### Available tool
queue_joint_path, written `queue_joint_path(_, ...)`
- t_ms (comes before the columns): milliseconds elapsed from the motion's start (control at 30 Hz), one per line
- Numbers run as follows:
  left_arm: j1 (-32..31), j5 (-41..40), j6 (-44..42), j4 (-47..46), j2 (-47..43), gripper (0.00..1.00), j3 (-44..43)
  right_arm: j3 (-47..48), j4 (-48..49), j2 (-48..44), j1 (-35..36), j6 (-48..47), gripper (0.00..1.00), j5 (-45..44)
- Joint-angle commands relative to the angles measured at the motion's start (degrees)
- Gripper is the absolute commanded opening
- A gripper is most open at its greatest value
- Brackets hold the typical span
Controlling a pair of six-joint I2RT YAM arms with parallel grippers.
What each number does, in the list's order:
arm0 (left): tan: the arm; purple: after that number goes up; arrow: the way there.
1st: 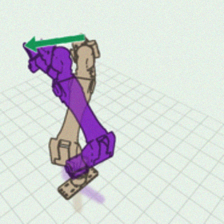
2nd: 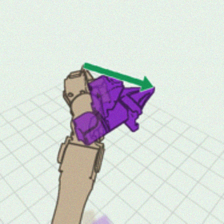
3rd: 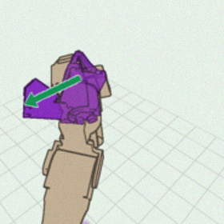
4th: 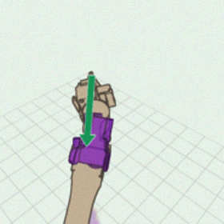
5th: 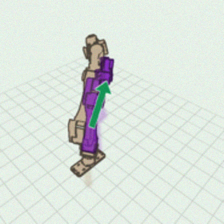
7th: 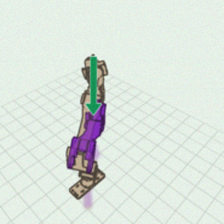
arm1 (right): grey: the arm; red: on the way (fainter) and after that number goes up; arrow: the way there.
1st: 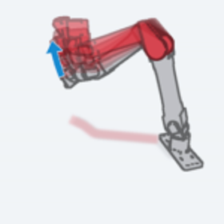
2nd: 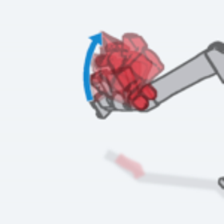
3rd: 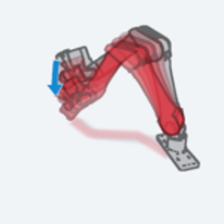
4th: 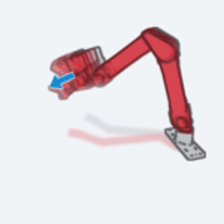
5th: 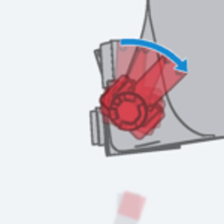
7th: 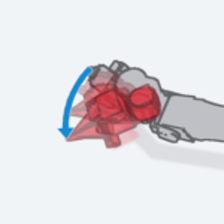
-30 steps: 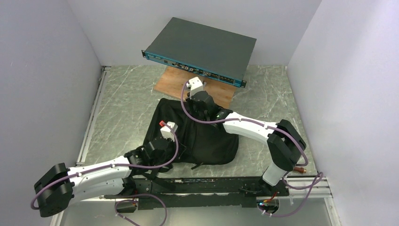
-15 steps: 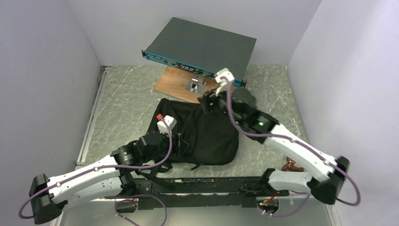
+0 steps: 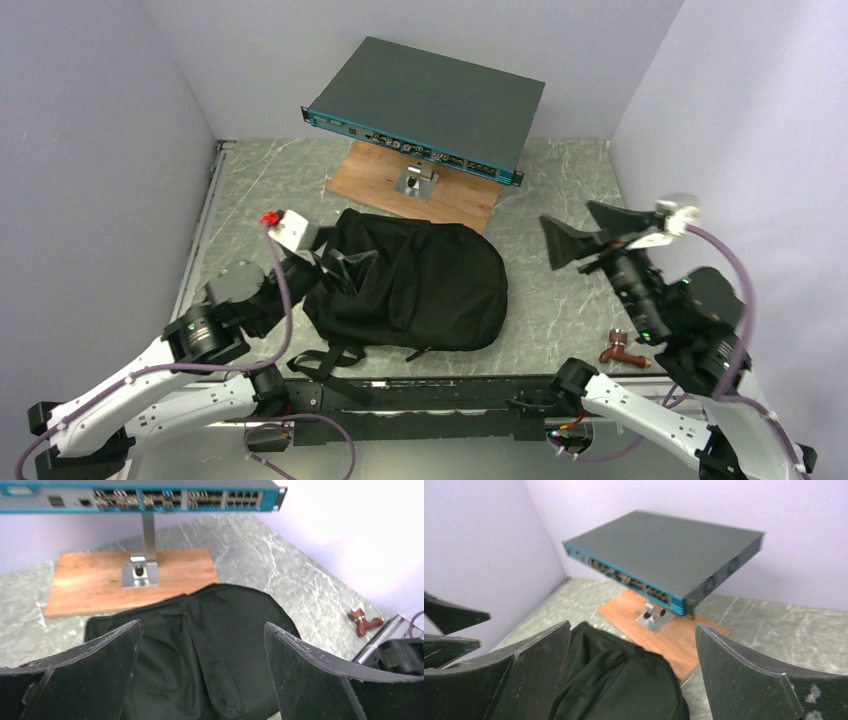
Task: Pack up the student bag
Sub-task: Reset both arms
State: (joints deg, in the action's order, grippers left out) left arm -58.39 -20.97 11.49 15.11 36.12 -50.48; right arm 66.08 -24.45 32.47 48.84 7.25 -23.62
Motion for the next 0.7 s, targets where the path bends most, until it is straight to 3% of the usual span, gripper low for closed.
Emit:
queue_joint_path(0,0.2,-4.3,-5.6,3.0,-3.3,0.98,-5.2,0.6,-0.7,-4.7,-0.1,-1.7,0.99,-9.0)
queue_joint_path(200,0.2,-7.4,-7.3,6.6,-8.5,1.00,-7.7,2.7,-1.6,-6.0,-0.1,-0.3,1.00,-16.8)
queue_joint_path(567,0.2,-11.5,-8.0,10.7,-16.2,1.00,-7.9,1.7,1.6,-6.5,-0.1,-1.1,1.00,-20.6)
queue_joint_path(667,0.2,-11.5,-8.0,10.8,-17.3,1.00,-7.6,4.0,-2.5,-3.8,-0.3,1.6,1.00,-21.8)
